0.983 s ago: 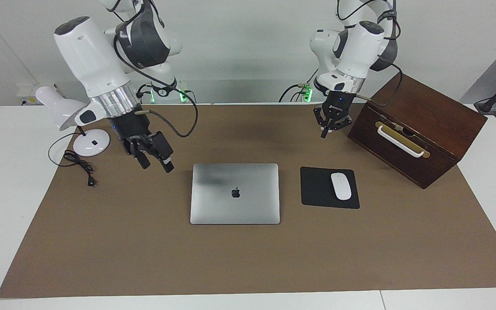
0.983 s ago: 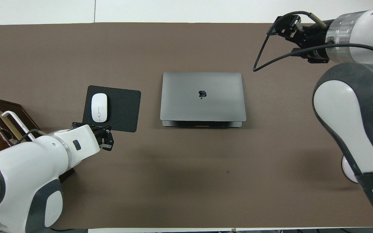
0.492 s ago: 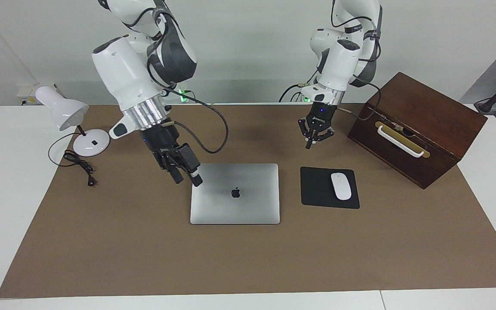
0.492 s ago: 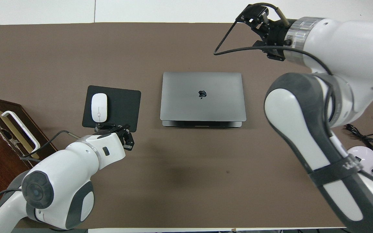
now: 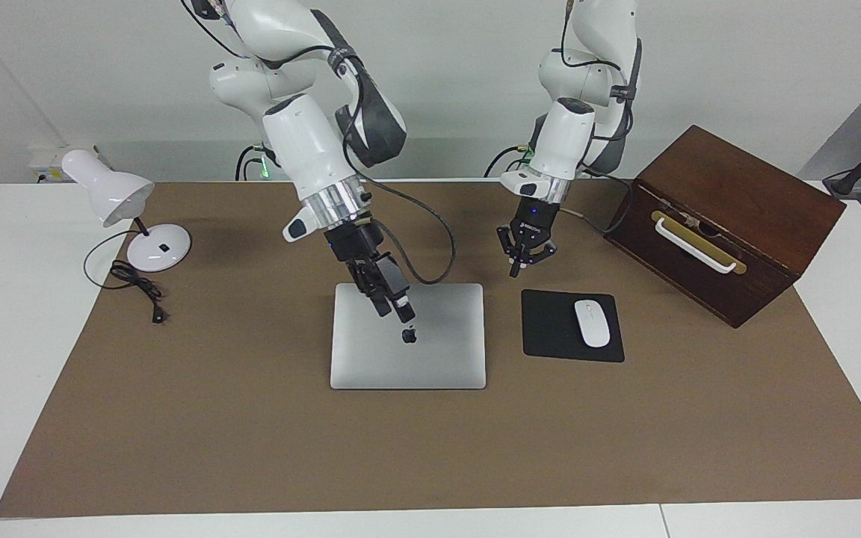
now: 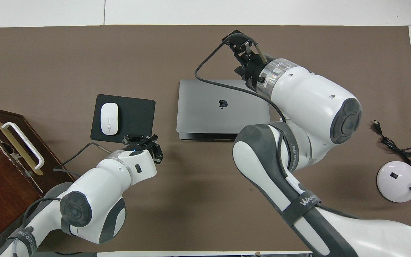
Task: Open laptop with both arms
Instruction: 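Move the left gripper beside the mouse pad while the right gripper reaches the laptop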
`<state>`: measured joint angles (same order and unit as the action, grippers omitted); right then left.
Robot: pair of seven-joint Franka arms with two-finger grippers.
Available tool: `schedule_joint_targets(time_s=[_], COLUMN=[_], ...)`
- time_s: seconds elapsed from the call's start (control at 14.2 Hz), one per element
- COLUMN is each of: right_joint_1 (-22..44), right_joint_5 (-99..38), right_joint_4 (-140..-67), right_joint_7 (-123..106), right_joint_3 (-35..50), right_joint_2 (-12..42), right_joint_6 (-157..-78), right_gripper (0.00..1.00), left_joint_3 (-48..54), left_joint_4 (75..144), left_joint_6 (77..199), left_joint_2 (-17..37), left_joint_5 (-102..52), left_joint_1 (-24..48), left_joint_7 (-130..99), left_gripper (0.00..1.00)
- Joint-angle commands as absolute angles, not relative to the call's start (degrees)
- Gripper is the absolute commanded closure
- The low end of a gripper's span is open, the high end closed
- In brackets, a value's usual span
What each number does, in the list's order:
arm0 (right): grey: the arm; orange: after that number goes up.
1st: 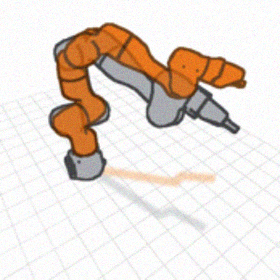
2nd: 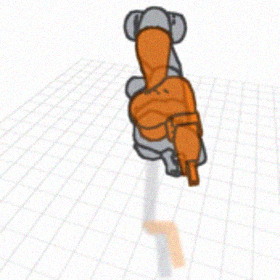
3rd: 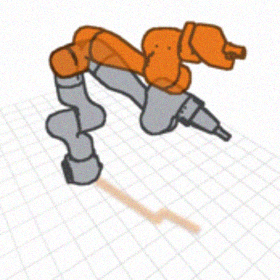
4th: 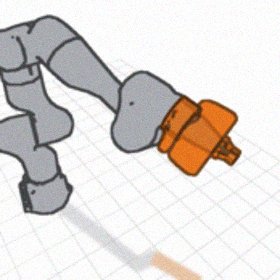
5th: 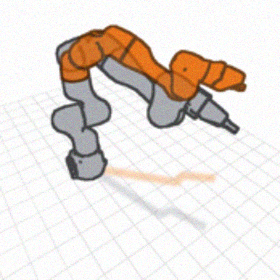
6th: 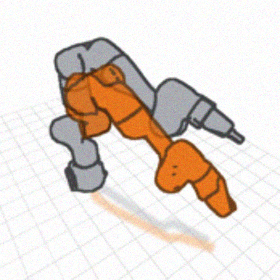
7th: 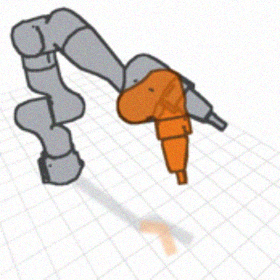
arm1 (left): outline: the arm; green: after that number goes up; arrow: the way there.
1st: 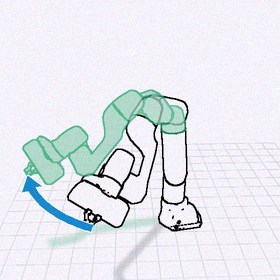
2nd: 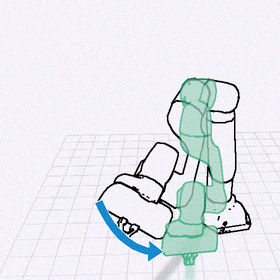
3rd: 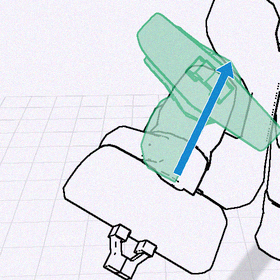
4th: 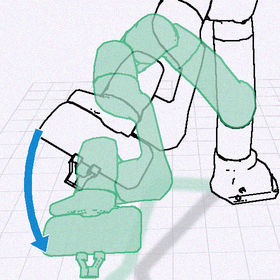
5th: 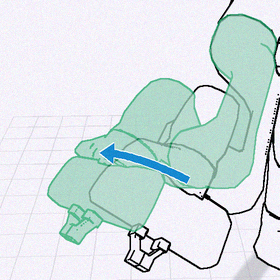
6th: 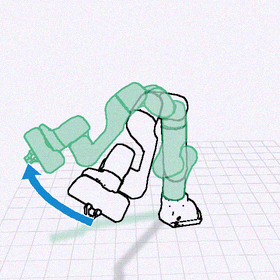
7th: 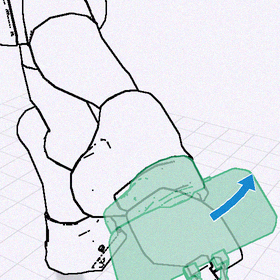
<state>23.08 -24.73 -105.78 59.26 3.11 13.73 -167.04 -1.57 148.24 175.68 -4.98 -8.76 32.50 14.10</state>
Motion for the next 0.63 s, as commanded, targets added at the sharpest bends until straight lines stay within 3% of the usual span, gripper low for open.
schedule_joint_targets(time_s=[0.0,0.21,0.56], right_joint_1=[23.64,25.13,27.33], right_joint_5=[-26.28,-26.37,-26.37], right_joint_4=[-107.92,-110.3,-114.43], right_joint_7=[60.29,63.62,70.47], right_joint_3=[2.81,2.81,2.81], right_joint_2=[13.1,12.92,10.29], right_joint_6=[-170.06,-174.1,-174.11], right_gripper=[0.0,0.0,0.0], left_joint_3=[-2.29,-2.2,-2.29], left_joint_4=[148.62,148.54,148.71], left_joint_6=[179.81,182.54,193.16], left_joint_2=[-3.26,-1.32,5.17], left_joint_5=[-9.67,-9.75,-9.84], left_joint_1=[34.62,35.42,38.85], left_joint_7=[15.29,15.21,13.89], left_gripper=[1.0,1.0,1.0])
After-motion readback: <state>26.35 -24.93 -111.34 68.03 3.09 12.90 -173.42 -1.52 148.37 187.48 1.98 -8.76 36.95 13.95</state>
